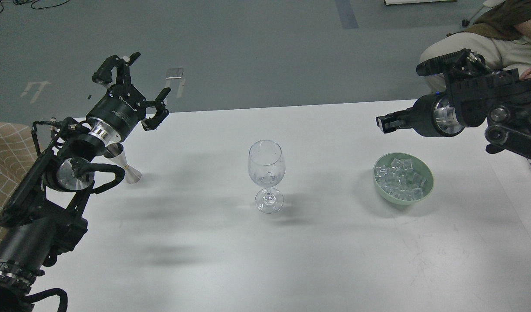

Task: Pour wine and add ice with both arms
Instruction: 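Lift the ice cube with the right gripper and swing toward the glass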

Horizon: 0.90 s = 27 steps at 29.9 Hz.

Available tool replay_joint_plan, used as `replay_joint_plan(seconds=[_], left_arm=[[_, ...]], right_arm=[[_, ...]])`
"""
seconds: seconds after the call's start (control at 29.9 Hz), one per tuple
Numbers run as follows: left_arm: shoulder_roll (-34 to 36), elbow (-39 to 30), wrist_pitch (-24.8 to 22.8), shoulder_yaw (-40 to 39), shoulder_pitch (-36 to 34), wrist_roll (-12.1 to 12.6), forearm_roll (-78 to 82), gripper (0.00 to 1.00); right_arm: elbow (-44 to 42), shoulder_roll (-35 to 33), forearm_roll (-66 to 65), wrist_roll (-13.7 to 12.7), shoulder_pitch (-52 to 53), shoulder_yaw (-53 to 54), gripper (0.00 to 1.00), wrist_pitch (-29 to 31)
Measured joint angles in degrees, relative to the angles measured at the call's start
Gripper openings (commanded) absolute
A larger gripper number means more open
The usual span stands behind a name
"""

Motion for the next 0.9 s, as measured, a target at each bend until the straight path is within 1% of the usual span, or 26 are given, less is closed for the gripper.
replay_joint_plan(seconds=[0.23,0.47,0.9], left_arm=[[-0.04,0.00,-0.14,-0.06,-0.07,0.00,0.00,0.98],[0.03,0.00,-0.18,-0.09,-0.08,0.00,0.00,0.98],[0.04,0.00,0.07,-0.09,-0.08,0.00,0.00,0.98]], right_arm=[[1.16,1.00,0.00,-0.01,3.89,2.60,0.00,0.00],[1.80,4.91,-0.01,-0.03,6.37,5.81,0.00,0.00],[7.06,9.48,0.00,-0.03,9.42,6.97,0.00,0.00]])
